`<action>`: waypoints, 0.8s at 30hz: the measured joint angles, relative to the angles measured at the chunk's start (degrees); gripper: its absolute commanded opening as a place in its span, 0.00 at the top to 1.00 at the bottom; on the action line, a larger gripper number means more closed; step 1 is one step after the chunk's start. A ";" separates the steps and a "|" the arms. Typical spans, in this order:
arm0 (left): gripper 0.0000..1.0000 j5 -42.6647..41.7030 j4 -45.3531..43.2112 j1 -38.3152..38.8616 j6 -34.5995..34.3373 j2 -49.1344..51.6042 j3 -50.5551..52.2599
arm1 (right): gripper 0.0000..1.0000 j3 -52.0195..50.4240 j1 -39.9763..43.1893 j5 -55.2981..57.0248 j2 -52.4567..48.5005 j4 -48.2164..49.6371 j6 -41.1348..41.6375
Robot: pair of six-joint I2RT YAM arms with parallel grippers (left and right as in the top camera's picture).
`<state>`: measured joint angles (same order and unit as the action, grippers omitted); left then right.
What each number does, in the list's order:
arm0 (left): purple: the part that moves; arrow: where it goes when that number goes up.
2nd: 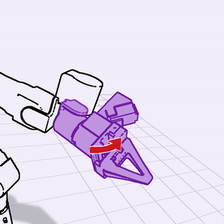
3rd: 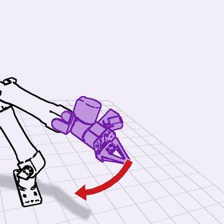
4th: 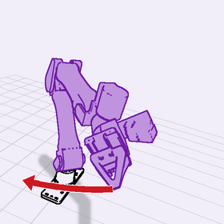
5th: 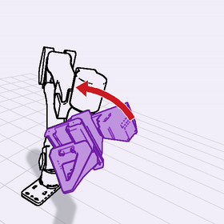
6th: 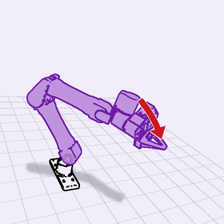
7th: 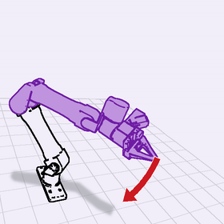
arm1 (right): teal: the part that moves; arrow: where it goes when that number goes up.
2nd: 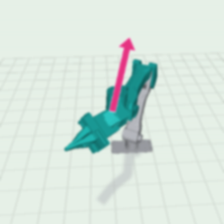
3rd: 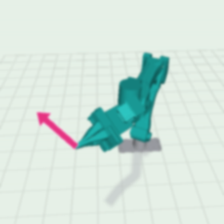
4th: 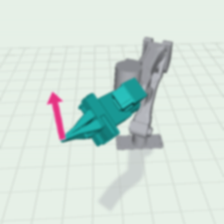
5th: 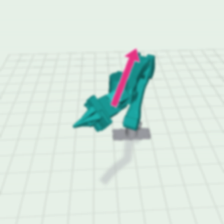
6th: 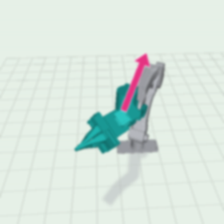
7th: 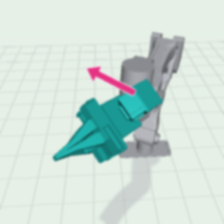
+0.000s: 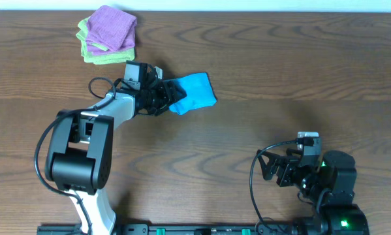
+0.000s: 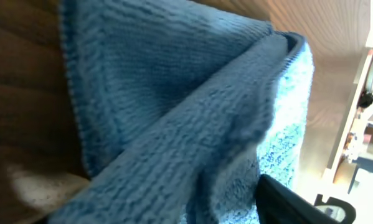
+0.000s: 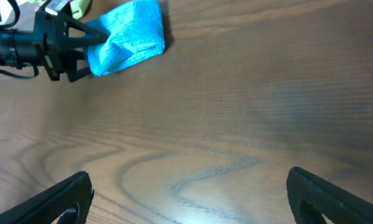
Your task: Fold the cloth
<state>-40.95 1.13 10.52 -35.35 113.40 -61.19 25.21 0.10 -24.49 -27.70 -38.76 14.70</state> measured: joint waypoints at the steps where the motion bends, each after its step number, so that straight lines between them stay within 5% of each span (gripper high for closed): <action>1: 0.94 0.00 -0.83 0.00 0.87 0.31 0.00 | 0.01 0.00 0.00 0.00 0.00 0.00 0.00; 11: 0.95 -2.38 0.20 0.00 2.62 0.74 -3.91 | 0.01 0.00 0.00 0.00 0.00 0.00 0.00; 24: 0.95 5.16 18.01 -3.72 2.64 0.76 -39.91 | 0.01 0.00 0.00 0.00 0.02 0.00 0.00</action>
<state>-35.79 19.14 6.81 -32.71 114.17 -101.10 25.21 0.10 -24.49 -27.68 -38.76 14.70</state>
